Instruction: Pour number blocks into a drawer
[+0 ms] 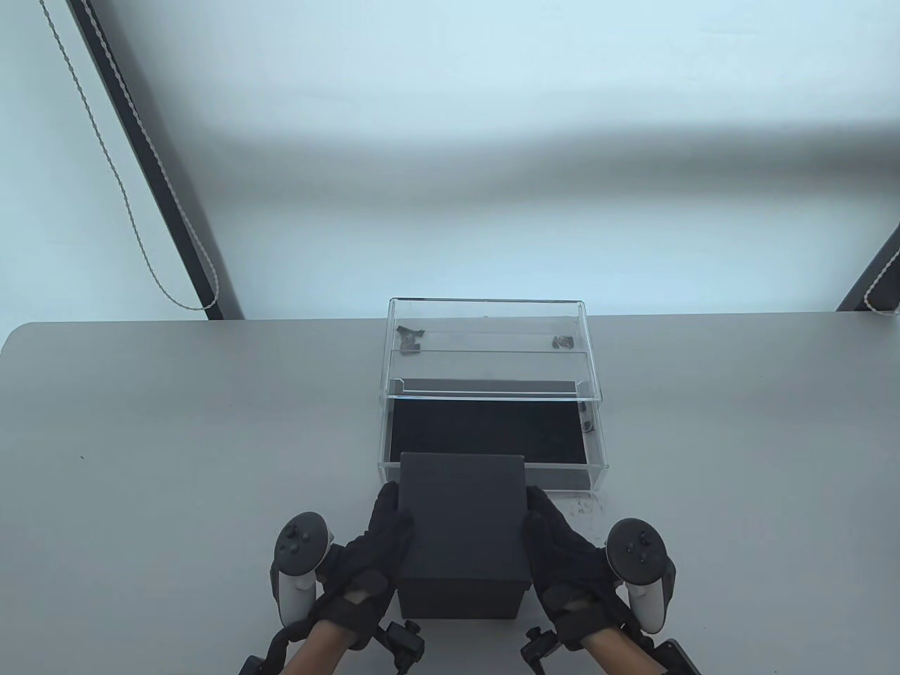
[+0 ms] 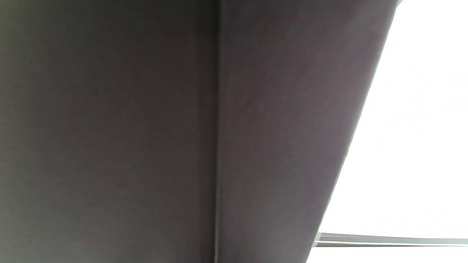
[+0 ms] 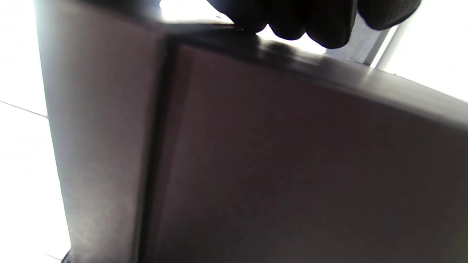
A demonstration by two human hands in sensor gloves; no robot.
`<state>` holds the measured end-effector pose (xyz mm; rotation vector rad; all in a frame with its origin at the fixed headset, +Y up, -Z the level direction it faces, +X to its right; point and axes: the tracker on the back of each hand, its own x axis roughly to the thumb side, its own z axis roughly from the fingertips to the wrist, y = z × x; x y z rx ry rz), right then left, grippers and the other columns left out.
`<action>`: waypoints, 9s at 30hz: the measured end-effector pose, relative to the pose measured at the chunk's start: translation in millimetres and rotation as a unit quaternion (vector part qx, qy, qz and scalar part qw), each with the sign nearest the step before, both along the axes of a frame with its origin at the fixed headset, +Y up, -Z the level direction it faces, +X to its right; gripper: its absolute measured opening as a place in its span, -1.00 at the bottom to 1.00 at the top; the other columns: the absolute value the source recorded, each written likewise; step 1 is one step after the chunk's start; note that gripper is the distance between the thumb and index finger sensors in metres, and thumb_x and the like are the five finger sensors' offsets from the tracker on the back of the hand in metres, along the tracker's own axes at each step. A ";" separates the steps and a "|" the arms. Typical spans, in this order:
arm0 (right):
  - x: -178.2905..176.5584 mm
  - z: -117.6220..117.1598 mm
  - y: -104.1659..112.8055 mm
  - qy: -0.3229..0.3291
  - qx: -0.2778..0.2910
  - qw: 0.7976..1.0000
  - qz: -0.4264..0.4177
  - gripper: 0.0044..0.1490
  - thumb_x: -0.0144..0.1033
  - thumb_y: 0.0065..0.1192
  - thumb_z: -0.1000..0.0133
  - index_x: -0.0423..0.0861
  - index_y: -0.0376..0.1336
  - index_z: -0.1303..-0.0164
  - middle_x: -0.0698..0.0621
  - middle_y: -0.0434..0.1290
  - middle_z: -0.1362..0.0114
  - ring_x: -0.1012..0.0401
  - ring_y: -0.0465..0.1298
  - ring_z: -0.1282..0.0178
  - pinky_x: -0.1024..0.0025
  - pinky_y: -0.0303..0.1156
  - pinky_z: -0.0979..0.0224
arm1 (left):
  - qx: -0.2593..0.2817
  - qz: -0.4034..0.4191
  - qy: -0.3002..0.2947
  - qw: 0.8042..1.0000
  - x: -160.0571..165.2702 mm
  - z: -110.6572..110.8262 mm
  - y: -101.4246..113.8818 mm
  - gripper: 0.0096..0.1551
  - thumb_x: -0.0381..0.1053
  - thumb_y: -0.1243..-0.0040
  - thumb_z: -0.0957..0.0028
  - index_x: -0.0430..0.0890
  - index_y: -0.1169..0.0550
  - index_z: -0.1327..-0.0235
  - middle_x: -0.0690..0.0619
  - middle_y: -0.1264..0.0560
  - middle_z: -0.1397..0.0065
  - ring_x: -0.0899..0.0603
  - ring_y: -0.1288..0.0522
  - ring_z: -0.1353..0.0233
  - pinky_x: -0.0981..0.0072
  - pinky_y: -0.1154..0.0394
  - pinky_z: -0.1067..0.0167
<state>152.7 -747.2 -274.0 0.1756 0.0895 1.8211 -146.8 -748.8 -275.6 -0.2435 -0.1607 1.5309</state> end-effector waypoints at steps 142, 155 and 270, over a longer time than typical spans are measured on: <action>-64.1 40.5 52.2 0.140 0.339 0.834 0.412 0.07 0.33 0.19 -0.04 -0.05 -0.01 -0.62 -0.12 0.05 -0.76 -0.16 0.12 -0.72 -0.13 -0.13 -0.70 | 0.102 -0.495 0.002 0.863 -60.1 -28.4 1.4 -0.27 0.15 -0.14 -0.06 0.01 -0.29 -0.52 -0.13 -0.30 -0.69 -0.37 -0.25 -0.64 -0.44 -0.19 -0.47; -72.5 42.5 56.6 0.150 0.359 0.787 0.480 -0.23 0.28 0.33 0.03 -0.05 0.42 -0.18 -0.08 0.63 -0.27 -0.06 0.64 -0.20 -0.02 0.23 -0.63 | 0.091 -0.479 -0.003 0.873 -58.4 -23.9 1.7 -0.27 0.17 -0.12 -0.07 0.00 -0.30 -0.52 -0.14 -0.31 -0.68 -0.38 -0.26 -0.63 -0.44 -0.19 -0.47; 10.8 -92.5 48.8 -0.038 0.033 0.963 -0.266 -0.47 0.27 0.34 -0.05 0.00 0.49 0.17 0.08 0.69 0.23 0.24 0.72 0.35 0.22 0.61 -0.12 | 0.050 -0.403 0.022 0.914 -89.3 -20.7 19.3 -0.27 0.19 -0.07 -0.08 -0.05 -0.32 -0.51 -0.20 -0.31 -0.67 -0.43 -0.26 -0.61 -0.46 -0.19 -0.45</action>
